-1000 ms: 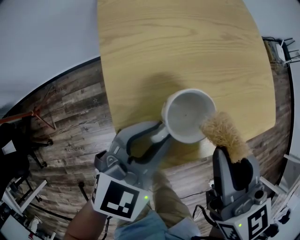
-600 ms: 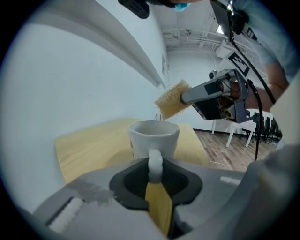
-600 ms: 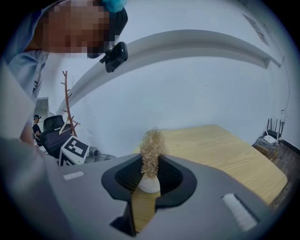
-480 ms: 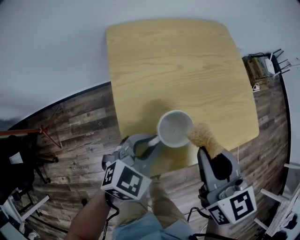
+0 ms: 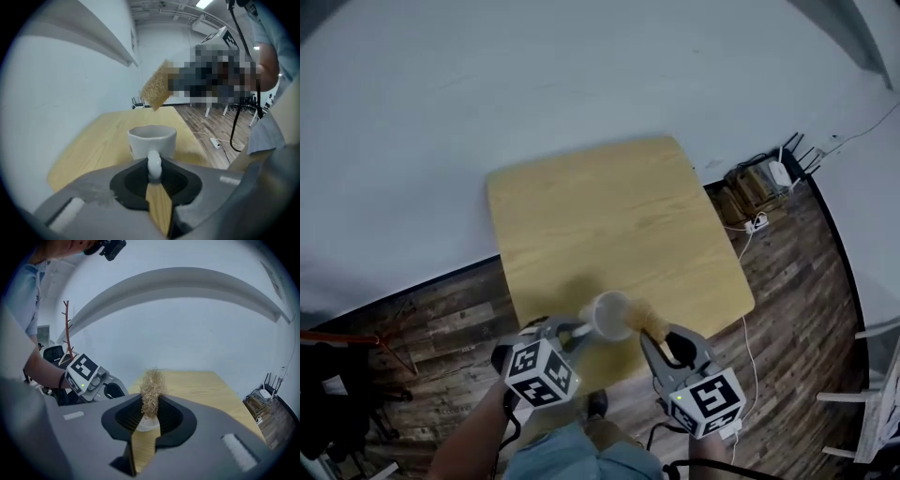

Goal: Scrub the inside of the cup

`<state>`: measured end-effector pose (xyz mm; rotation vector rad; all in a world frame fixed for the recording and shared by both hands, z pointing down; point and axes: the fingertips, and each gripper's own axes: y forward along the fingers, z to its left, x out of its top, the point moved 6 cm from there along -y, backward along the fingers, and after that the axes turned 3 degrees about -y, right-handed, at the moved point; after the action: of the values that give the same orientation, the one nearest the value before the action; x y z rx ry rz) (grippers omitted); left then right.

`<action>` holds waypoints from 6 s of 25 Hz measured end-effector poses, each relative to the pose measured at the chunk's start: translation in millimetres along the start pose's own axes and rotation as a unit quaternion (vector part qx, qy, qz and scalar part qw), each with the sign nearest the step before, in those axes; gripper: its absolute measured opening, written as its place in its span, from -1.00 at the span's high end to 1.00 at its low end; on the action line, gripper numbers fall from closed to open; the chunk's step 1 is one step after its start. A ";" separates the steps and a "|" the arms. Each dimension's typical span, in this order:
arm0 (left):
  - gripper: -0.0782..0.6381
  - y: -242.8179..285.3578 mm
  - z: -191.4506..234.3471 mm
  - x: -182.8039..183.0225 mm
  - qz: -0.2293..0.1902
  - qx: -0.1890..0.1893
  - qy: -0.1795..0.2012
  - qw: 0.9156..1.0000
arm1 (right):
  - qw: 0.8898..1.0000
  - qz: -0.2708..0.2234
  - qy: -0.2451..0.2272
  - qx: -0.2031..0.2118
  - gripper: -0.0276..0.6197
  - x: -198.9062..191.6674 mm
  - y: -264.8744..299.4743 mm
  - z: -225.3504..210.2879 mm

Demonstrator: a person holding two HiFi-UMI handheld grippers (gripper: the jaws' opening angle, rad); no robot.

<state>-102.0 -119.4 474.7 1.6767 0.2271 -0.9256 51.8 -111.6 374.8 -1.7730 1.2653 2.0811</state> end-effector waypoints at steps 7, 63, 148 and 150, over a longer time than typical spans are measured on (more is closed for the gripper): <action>0.59 -6.1 0.7 6.1 0.013 -0.016 0.006 1.000 | 0.999 0.030 0.000 0.040 0.68 2.5 2.9 1.5; 0.59 8.8 -20.2 47.8 0.154 0.015 0.175 0.972 | 0.950 0.153 -0.066 0.264 0.71 -41.8 73.0 -14.0; 0.59 8.5 -22.2 50.4 0.180 0.043 0.196 0.963 | 0.976 0.120 -0.067 0.171 0.70 -42.5 36.0 -47.3; 0.59 8.2 -22.0 50.6 0.180 0.047 0.194 0.963 | 0.976 0.124 -0.059 0.169 0.70 -48.2 33.9 -44.5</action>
<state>-53.3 -118.3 447.5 1.8992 0.1330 -0.3369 80.3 -143.0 435.4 -1.3873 1.7561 1.9042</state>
